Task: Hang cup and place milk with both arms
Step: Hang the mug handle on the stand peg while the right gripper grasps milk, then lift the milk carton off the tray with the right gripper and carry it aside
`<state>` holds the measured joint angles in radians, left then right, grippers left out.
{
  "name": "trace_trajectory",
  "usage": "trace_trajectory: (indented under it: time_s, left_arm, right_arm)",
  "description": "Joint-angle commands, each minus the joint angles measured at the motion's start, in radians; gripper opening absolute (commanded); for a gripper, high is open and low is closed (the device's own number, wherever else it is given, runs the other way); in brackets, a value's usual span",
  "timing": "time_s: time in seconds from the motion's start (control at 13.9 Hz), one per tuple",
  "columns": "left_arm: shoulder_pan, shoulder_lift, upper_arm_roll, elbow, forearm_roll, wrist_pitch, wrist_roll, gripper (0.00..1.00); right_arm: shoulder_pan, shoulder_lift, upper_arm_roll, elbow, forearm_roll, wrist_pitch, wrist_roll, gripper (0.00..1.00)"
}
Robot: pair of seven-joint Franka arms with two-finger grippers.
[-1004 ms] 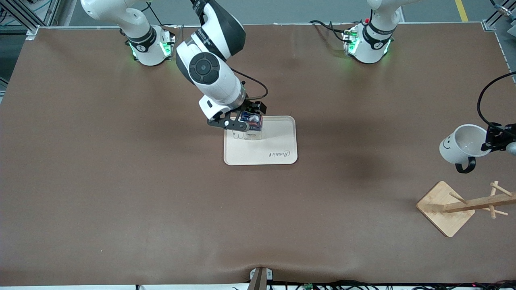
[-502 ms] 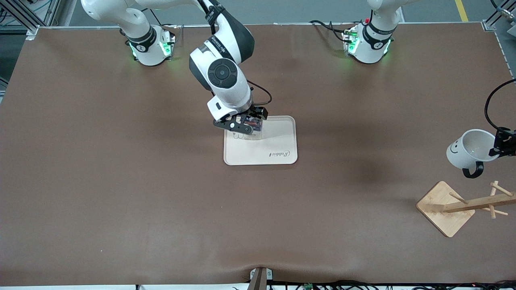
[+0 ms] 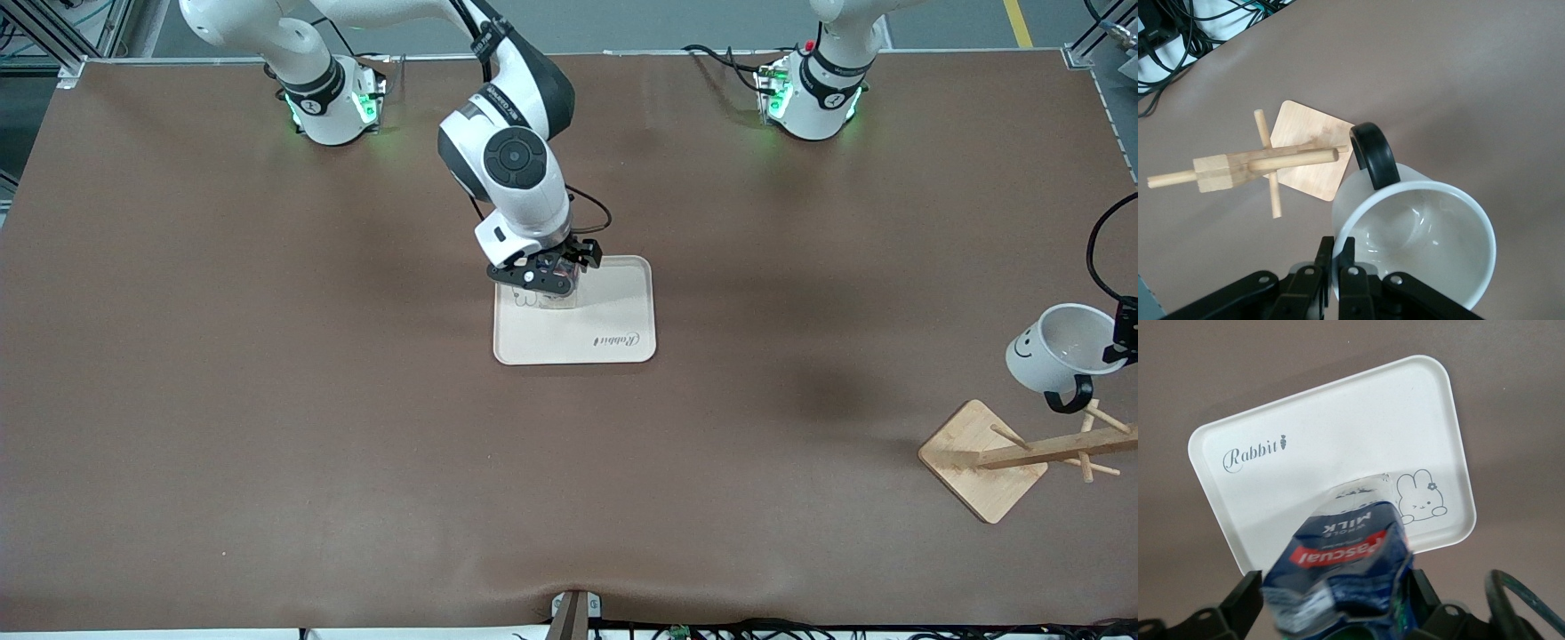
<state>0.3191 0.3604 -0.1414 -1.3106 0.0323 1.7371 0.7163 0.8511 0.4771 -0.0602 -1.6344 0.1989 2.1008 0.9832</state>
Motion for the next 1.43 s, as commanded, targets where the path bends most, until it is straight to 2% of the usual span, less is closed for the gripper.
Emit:
trace_trajectory:
  time_s: [0.0,0.43,0.72,0.86,1.22,1.29,1.36]
  left_arm:
    - [0.006,0.020,0.006,0.030,0.015,0.009,0.034,0.00]
    - [0.006,0.031,0.020,0.030,0.015,0.045,0.035,0.00]
    - [0.006,0.046,0.025,0.042,0.015,0.058,0.045,0.00]
    - [0.006,0.061,0.040,0.056,0.015,0.065,0.081,0.00]
    - [0.008,0.078,0.054,0.056,0.014,0.084,0.098,0.00]
    - [0.006,0.078,0.054,0.054,0.015,0.084,0.098,0.04]
    - [0.005,0.078,0.054,0.054,0.014,0.082,0.095,0.37]
  right_arm:
    - [0.017,0.009,-0.009,0.010,-0.021,0.002,0.116,0.00]
    - [0.006,-0.015,-0.018,0.025,-0.047,-0.037,0.249,0.00]
    - [-0.056,-0.023,-0.017,0.177,-0.030,-0.273,0.239,0.00]
    - [-0.092,-0.032,-0.017,0.208,-0.030,-0.365,0.239,0.00]
    - [-0.187,-0.083,-0.017,0.211,-0.032,-0.375,0.195,0.00]
    - [-0.222,-0.090,-0.018,0.209,-0.033,-0.402,0.171,0.00]
    - [-0.260,-0.100,-0.018,0.208,-0.039,-0.456,0.167,0.00]
